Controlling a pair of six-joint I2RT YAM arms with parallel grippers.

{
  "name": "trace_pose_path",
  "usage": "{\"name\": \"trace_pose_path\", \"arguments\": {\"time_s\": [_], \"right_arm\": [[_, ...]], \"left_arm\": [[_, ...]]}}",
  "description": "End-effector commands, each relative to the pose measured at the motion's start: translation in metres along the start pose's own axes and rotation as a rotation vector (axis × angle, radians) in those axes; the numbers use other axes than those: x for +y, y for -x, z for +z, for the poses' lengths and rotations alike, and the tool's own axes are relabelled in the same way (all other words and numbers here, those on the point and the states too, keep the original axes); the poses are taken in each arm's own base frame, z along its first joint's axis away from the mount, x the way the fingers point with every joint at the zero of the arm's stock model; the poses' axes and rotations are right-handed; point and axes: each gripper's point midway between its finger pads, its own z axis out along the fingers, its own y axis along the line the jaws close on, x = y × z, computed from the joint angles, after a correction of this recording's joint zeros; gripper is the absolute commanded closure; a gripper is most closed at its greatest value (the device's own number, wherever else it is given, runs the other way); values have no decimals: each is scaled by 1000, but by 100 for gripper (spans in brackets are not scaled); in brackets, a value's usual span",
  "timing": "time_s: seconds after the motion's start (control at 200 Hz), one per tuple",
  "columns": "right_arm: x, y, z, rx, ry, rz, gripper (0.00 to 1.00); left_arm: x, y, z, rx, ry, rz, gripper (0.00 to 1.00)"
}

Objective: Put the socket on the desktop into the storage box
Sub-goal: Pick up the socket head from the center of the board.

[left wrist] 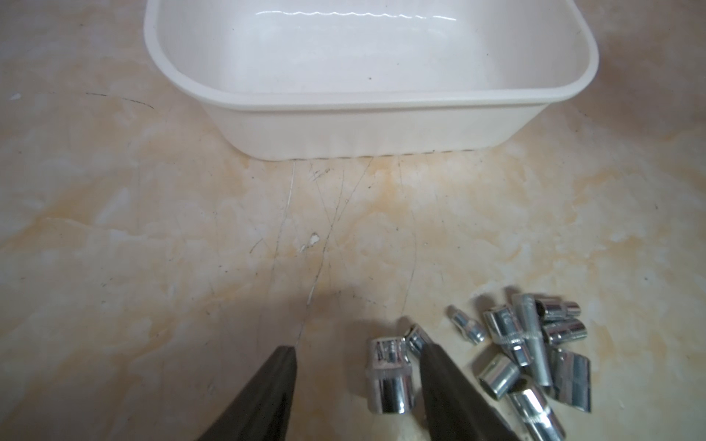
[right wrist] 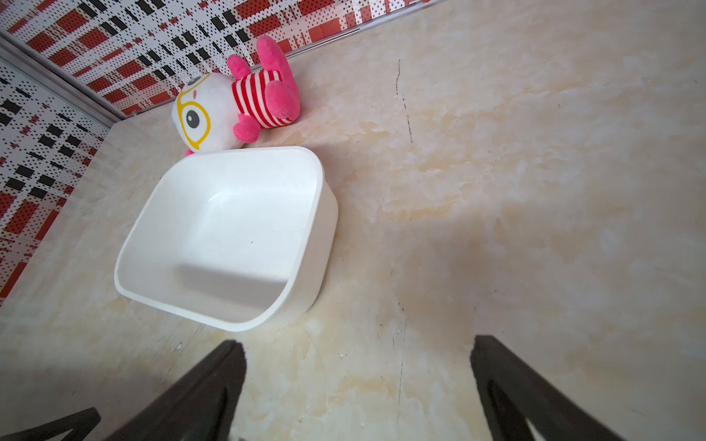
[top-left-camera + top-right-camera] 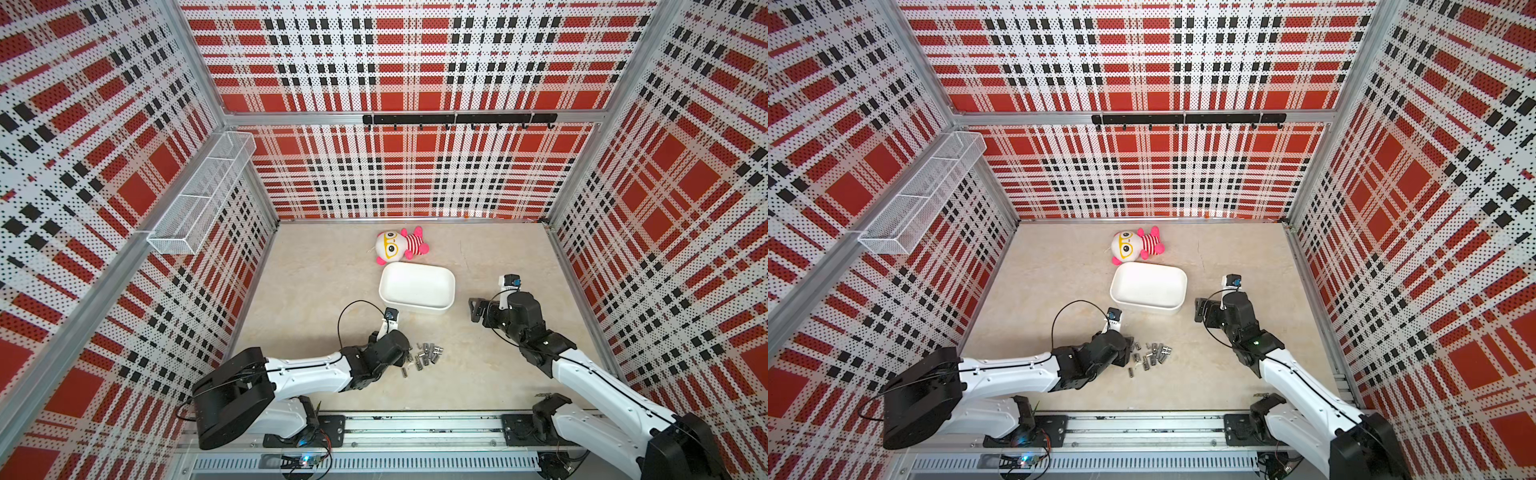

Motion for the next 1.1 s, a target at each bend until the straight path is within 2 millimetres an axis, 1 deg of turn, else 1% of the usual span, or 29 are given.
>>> {"name": "trace_pose_path", "arguments": {"time_s": [0.0, 0.055, 0.095, 0.115, 0.25, 0.451, 0.621, 0.817, 1.092], "right_arm": [[1, 5, -3, -15, -6, -16, 0], [2, 5, -2, -12, -3, -15, 0], [2, 4, -2, -11, -2, -15, 0], [2, 4, -2, -11, -4, -13, 0], [1, 5, -2, -13, -12, -8, 0], [0, 4, 0, -5, -16, -8, 0], [-2, 3, 0, -1, -30, -7, 0], [-1, 5, -1, -8, -27, -3, 0], [-1, 4, 0, -3, -25, -4, 0]], "left_arm": [[-9, -4, 4, 23, -21, 21, 43], [-8, -6, 7, 31, -10, 28, 46], [-7, -6, 8, 32, -1, 31, 52], [-6, -6, 8, 32, 5, 32, 53], [-6, -6, 9, 29, 1, 23, 53], [-13, -12, 14, 60, -26, 43, 51], [-12, -13, 17, 65, -12, 52, 52], [-6, -12, 18, 56, 15, 46, 54], [-7, -17, 24, 83, 16, 60, 54]]}}
